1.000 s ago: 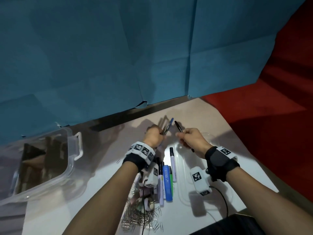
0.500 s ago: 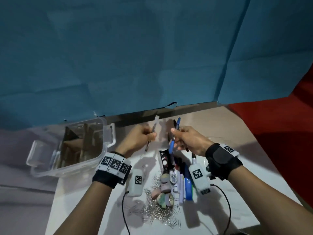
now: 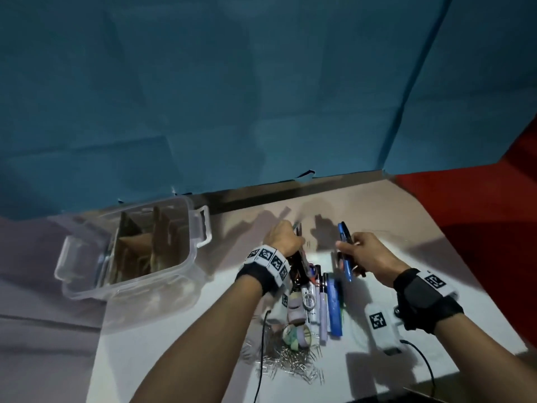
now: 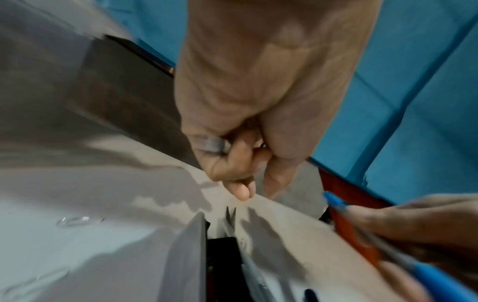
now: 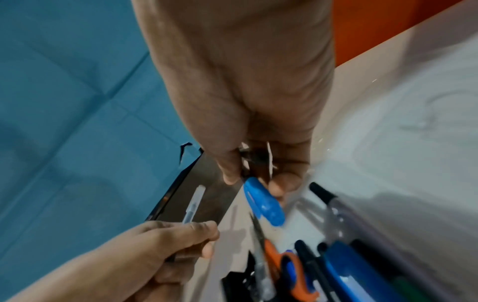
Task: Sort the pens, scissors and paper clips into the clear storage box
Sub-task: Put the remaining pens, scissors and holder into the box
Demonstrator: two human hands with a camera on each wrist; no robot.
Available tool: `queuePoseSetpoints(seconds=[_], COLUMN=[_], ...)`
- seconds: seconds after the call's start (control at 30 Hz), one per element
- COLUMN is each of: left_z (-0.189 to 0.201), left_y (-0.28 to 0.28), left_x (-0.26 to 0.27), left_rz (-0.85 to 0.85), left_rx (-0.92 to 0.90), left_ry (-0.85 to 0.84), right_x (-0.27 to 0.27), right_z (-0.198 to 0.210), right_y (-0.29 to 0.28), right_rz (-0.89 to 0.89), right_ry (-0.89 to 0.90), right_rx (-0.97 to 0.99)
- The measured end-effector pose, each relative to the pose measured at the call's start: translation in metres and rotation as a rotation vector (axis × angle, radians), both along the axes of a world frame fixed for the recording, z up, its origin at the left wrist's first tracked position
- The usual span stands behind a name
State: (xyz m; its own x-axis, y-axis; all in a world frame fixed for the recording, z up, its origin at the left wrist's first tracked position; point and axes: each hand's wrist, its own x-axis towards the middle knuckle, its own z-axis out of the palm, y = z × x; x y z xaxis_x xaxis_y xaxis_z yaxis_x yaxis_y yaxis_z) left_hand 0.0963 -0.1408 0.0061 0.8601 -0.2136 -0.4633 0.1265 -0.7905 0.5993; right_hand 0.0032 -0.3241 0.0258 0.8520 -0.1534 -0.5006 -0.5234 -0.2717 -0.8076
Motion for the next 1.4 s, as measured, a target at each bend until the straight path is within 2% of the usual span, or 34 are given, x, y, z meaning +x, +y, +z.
queuePoseSetpoints(seconds=[0.07, 0.17, 0.3, 0.47, 0.6, 0.7, 0.8, 0.97, 1.13, 1.2, 1.27, 1.4], left_z=[-0.009, -0.014, -0.012, -0.009, 0.009, 0.032, 0.056, 0.103, 0.140, 0.144, 0.141, 0.132], left_y=[-0.011, -0.020, -0.024, -0.023, -0.006, 0.015, 0.048, 0.142, 0.251, 0.293, 0.330, 0.370], left_x=[0.006, 0.011, 0.013, 0.014, 0.016, 0.006, -0.004, -0.023, -0.013, -0.008, -0.002, 0.003], left_rz=[-0.077, -0.097, -0.181, -0.082, 0.016, 0.186, 0.350, 0.500, 0.688, 0.730, 0.721, 0.645], left_rx=[0.073, 0.214, 0.374, 0.302, 0.058, -0.262, -0.593, -0.877, -0.720, -0.561, -0.329, -0.013], left_ry=[-0.008, 0.083, 0.103, 0.183, 0.193, 0.305, 0.387, 0.320, 0.096, -0.014, -0.119, -0.109], right_x=[-0.013, -0.025, -0.029, -0.025, -0.009, 0.008, 0.029, 0.063, 0.091, 0.099, 0.104, 0.119], right_z=[-0.003, -0.005, -0.002, 0.012, 0.027, 0.041, 0.058, 0.087, 0.116, 0.118, 0.124, 0.123], right_y=[-0.015, -0.028, -0.035, -0.035, -0.022, 0.005, 0.047, 0.143, 0.250, 0.293, 0.333, 0.398], right_rz=[-0.037, -0.081, -0.107, -0.107, -0.061, 0.038, 0.122, 0.261, 0.412, 0.463, 0.485, 0.519], right_ry=[0.004, -0.002, -0.004, -0.019, -0.031, -0.038, -0.067, -0.086, -0.144, -0.165, -0.186, -0.178], right_rx=[0.016, 0.029, 0.038, 0.034, 0.054, 0.064, 0.121, 0.211, 0.151, 0.123, 0.148, 0.184])
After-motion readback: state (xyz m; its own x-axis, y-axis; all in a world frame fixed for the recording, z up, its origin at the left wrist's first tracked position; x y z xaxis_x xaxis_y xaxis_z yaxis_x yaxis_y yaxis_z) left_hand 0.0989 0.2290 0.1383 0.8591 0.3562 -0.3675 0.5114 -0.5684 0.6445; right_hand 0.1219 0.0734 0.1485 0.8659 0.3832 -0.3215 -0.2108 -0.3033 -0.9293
